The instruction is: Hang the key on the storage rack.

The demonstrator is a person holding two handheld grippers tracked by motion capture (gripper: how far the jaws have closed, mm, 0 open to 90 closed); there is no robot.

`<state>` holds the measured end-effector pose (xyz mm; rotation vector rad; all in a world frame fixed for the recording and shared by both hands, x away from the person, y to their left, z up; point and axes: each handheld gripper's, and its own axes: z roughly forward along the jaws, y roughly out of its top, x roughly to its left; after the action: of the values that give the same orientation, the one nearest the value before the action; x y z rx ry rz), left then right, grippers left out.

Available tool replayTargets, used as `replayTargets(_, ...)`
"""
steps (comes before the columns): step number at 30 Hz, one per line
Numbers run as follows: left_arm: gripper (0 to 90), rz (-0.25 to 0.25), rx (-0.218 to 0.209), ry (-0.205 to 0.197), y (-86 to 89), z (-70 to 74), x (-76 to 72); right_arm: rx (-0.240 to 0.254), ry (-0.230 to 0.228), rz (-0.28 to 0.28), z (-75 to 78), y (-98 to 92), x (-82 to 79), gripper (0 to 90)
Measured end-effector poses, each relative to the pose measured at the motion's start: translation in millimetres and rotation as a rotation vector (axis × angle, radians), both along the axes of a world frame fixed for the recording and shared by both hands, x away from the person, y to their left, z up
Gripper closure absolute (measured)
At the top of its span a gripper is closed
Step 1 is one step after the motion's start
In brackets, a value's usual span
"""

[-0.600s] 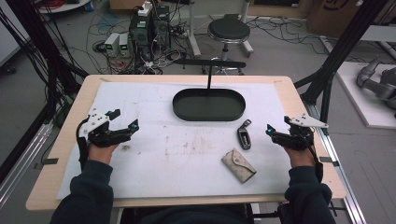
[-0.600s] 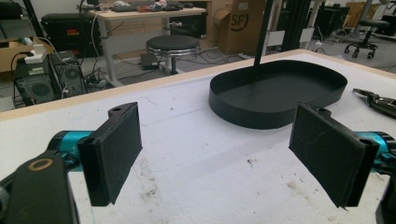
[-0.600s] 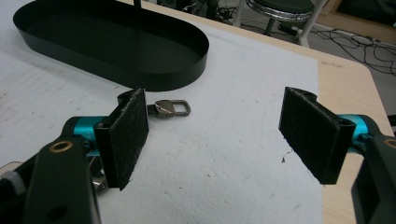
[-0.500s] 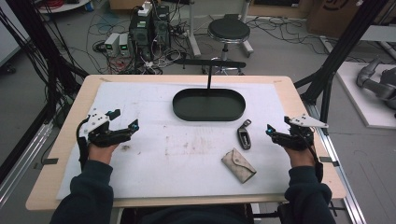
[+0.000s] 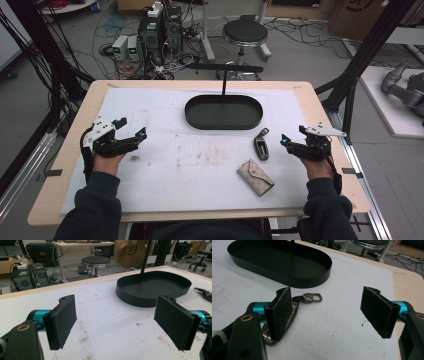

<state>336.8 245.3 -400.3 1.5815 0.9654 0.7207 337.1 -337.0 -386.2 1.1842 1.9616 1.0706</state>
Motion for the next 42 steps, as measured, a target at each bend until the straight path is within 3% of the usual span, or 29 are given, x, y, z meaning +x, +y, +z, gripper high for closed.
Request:
replayTargets(9,17.7,0.019,0.006,0.002,5.7,-1.6,-4.8,-0.020,0.026,0.021,-3.2,19.6,5.5,30.2)
replayTargets(10,17.7,0.021,0.004,0.004,6.3,-2.2,-5.5,-0.023,0.044,0.031,-5.0,25.4,8.3,38.9)
replayTargets(14,17.8,0.023,0.006,0.013,6.7,-3.6,-5.6,-0.058,0.097,0.065,-12.2,38.2,17.3,48.8)
replayTargets(21,18.1,0.019,0.009,0.024,5.9,-5.2,-4.7,-0.126,0.208,0.069,-33.0,59.2,35.0,30.8)
replayTargets(25,18.3,0.011,0.011,0.034,4.1,-6.7,-3.8,-0.104,0.265,0.085,-41.1,70.2,41.3,30.2)
replayTargets(27,18.4,0.008,0.012,0.036,4.4,-6.5,-4.0,-0.122,0.290,0.077,-45.1,73.6,43.7,32.6)
replayTargets(31,18.6,0.011,0.010,0.041,5.0,-7.1,-3.8,-0.120,0.319,0.099,-47.4,73.8,44.5,41.5)
replayTargets(33,18.7,0.012,0.013,0.044,5.3,-7.2,-3.7,-0.123,0.320,0.099,-47.2,73.8,44.4,41.6)
replayTargets(37,19.2,0.017,0.008,0.047,5.7,-7.4,-3.8,-0.145,0.327,0.156,-45.6,67.7,45.3,44.9)
replayTargets(42,19.3,0.022,0.007,0.053,6.3,-8.1,-3.6,-0.225,0.338,0.214,-40.5,53.1,44.7,48.7)
